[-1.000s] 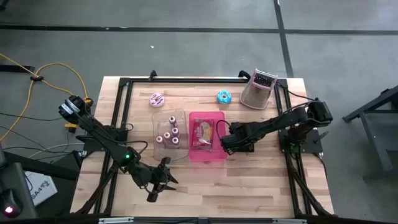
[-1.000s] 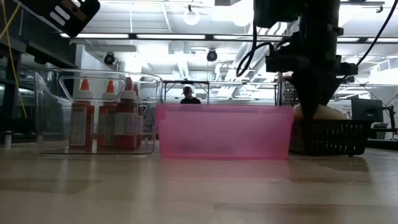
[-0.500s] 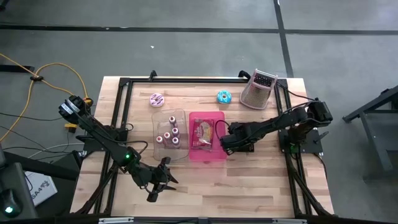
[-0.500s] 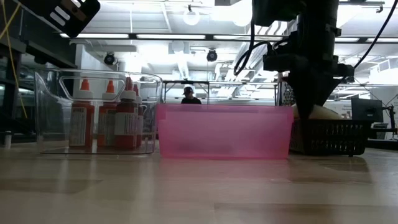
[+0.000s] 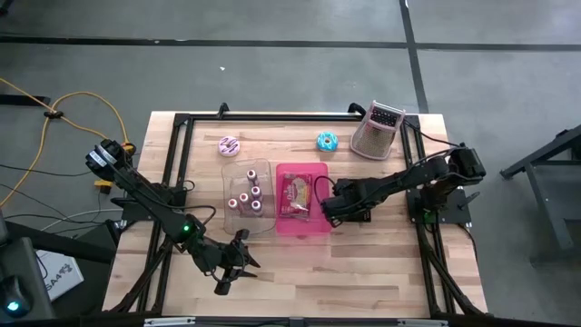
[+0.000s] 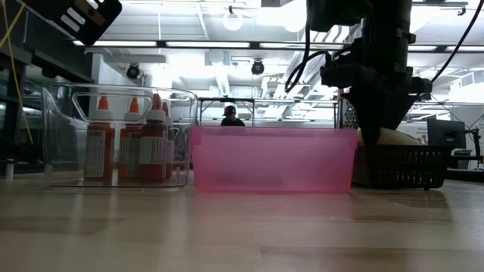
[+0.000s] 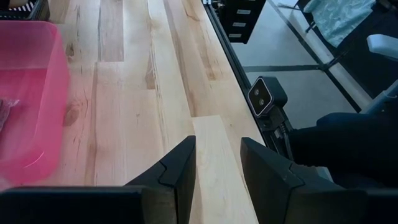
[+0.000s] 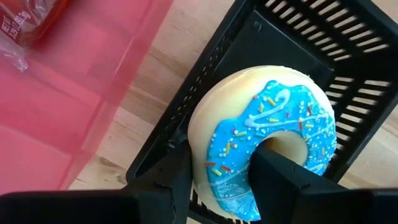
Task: Pick & Place Food Item
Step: Put the bottom blue donut into the black bin, then put the blue donut into the black bin
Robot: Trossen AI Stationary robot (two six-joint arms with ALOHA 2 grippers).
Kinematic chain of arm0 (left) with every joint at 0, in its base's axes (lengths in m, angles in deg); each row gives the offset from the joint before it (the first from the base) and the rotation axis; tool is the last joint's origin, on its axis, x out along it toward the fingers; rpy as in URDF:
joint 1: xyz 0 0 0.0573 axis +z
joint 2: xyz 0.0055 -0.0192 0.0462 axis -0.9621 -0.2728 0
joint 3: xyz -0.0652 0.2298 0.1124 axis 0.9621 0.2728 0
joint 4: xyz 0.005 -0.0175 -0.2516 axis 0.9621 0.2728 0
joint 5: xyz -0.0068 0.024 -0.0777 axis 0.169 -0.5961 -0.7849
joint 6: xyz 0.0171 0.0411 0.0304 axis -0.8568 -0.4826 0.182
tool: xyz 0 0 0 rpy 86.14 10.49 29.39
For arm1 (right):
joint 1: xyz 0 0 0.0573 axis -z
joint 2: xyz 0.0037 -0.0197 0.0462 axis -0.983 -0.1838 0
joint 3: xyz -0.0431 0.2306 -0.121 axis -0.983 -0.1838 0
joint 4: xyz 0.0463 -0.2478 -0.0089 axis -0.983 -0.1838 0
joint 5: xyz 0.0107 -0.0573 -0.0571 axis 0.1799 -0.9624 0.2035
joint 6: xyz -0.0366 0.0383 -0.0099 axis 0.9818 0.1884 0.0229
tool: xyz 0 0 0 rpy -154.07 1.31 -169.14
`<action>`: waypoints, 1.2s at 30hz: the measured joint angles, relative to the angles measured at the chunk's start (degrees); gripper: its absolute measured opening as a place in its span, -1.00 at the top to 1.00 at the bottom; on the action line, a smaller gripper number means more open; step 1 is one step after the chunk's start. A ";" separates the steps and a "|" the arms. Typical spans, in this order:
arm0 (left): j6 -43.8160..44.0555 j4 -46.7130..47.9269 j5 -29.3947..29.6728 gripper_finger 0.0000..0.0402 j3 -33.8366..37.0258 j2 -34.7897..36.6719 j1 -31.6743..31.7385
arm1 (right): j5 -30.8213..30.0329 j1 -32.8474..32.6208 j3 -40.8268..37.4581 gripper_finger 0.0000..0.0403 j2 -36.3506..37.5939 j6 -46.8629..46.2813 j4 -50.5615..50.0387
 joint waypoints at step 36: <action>0.00 0.03 0.00 0.39 0.00 0.00 0.02 | 0.04 0.00 0.00 0.09 0.04 2.82 -0.20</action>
